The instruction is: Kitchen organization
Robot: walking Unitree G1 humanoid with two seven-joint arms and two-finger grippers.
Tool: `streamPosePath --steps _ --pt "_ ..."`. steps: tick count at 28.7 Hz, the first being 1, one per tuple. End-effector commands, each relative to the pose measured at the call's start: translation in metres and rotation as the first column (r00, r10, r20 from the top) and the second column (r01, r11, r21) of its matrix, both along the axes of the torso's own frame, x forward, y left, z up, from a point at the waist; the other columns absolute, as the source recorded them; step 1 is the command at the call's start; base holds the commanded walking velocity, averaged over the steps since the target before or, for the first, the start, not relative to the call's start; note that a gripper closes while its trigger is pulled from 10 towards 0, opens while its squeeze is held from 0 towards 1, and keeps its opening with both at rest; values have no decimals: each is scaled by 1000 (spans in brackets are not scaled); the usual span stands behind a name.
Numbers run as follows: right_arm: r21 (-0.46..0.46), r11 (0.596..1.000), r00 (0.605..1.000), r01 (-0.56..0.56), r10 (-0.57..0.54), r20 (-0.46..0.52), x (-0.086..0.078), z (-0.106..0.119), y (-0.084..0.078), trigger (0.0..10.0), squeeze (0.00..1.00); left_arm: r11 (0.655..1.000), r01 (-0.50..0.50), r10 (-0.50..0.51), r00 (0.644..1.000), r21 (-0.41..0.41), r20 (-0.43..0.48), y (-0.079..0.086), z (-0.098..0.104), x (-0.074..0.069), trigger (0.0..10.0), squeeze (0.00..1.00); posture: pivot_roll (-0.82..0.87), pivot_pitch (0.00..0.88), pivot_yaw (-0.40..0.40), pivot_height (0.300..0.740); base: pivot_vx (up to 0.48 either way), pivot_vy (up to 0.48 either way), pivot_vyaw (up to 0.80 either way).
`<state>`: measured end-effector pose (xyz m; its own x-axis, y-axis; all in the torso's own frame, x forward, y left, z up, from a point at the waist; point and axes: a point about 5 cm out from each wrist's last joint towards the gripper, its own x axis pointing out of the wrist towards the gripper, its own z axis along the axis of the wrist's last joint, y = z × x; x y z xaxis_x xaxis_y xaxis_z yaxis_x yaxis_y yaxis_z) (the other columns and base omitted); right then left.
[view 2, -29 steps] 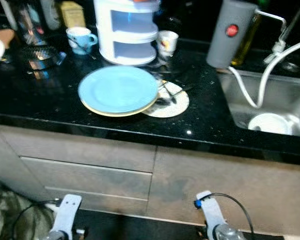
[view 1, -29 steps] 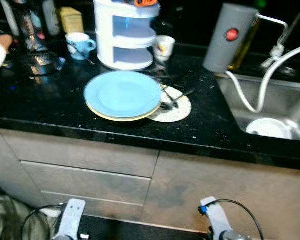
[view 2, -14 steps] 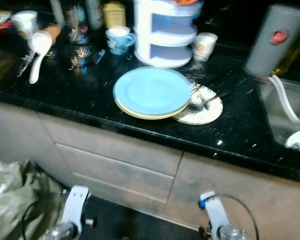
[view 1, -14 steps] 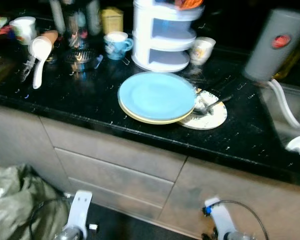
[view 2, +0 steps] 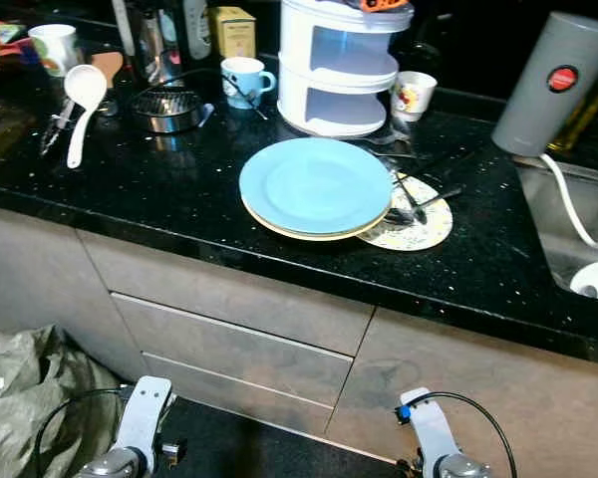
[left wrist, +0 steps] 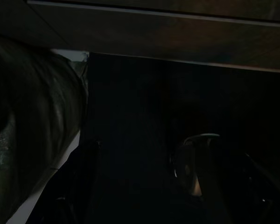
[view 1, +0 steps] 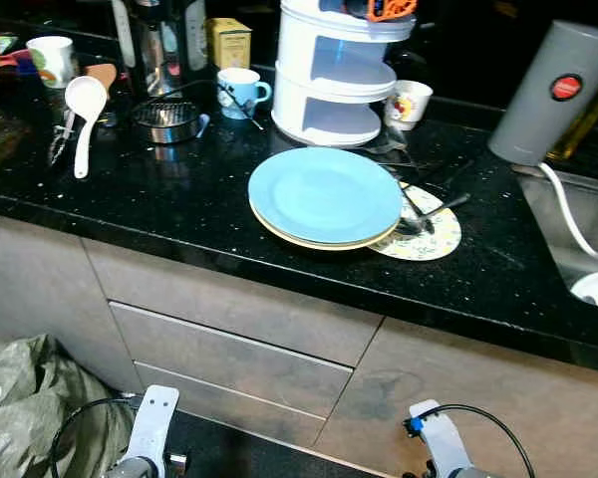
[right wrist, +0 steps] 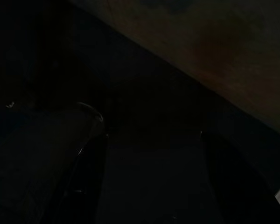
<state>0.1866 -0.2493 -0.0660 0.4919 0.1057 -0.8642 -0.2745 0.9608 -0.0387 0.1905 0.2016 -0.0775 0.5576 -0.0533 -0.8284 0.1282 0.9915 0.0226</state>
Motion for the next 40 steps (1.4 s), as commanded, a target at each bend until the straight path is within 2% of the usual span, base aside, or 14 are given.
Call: streamPosePath --steps 1,4,7,9,15,16,17,19,21,25,29,34,37,40 --pt "80 997 1000 -8 7 6 -1 5 -9 10000 0 1000 5 -5 1000 -5 -9 -1 -2 -4 10000 0 104 29 -76 740 0 0 0" --pt "266 964 998 -6 -10 59 5 21 -23 10000 0 1000 15 -15 1000 -5 -7 -2 -2 -5 10000 0 102 29 -77 740 0 0 0" --pt "345 936 995 -74 46 89 6 28 -26 10000 0 1000 20 -20 1000 -5 -8 -2 -3 -5 10000 0 96 28 -76 740 0 0 0" --pt "477 870 988 -125 63 143 8 42 -33 10000 0 999 42 -42 999 3 -17 -3 -4 -7 10000 0 89 28 -73 740 0 0 0" --pt "596 761 965 -257 164 207 8 60 -39 10000 0 997 79 -78 996 16 -44 -6 -7 -12 10000 0 75 24 -65 740 0 0 0" --pt "663 667 940 -341 231 251 11 72 -36 10000 0 996 91 -90 994 17 -55 -6 -8 -14 10000 0 67 25 -59 740 0 0 0" --pt "663 667 940 -341 231 251 11 72 -36 10000 0 996 91 -90 994 17 -55 -6 -8 -14 10000 0 67 25 -59 740 0 0 0" --pt "729 476 867 -492 347 358 18 96 -23 10000 0 995 101 -99 993 20 -68 -6 -9 -17 10000 0 65 25 -56 740 0 0 0" --pt "727 377 808 -574 406 428 23 110 -7 10000 0 995 95 -94 993 18 -77 -6 -10 -18 10000 0 67 26 -55 740 0 0 0" --pt "716 308 763 -627 429 483 27 122 6 10000 0 995 96 -94 992 19 -88 -6 -11 -20 10000 0 71 23 -56 740 0 0 0" --pt "683 128 670 -719 388 633 38 158 32 10000 0 994 110 -106 989 27 -106 -6 -13 -26 10000 0 76 22 -58 740 0 0 0" --pt "650 35 619 -759 346 705 43 180 42 10000 0 994 108 -105 989 28 -108 -5 -14 -27 10000 0 79 24 -61 740 0 0 0" --pt "572 -81 538 -816 252 804 49 215 57 10000 0 994 103 -100 990 26 -104 -5 -13 -26 10000 0 79 26 -61 740 0 0 0" --pt "488 -87 472 -868 158 868 58 240 67 10000 0 995 102 -99 990 24 -98 -6 -13 -25 10000 0 81 27 -63 740 0 0 0"
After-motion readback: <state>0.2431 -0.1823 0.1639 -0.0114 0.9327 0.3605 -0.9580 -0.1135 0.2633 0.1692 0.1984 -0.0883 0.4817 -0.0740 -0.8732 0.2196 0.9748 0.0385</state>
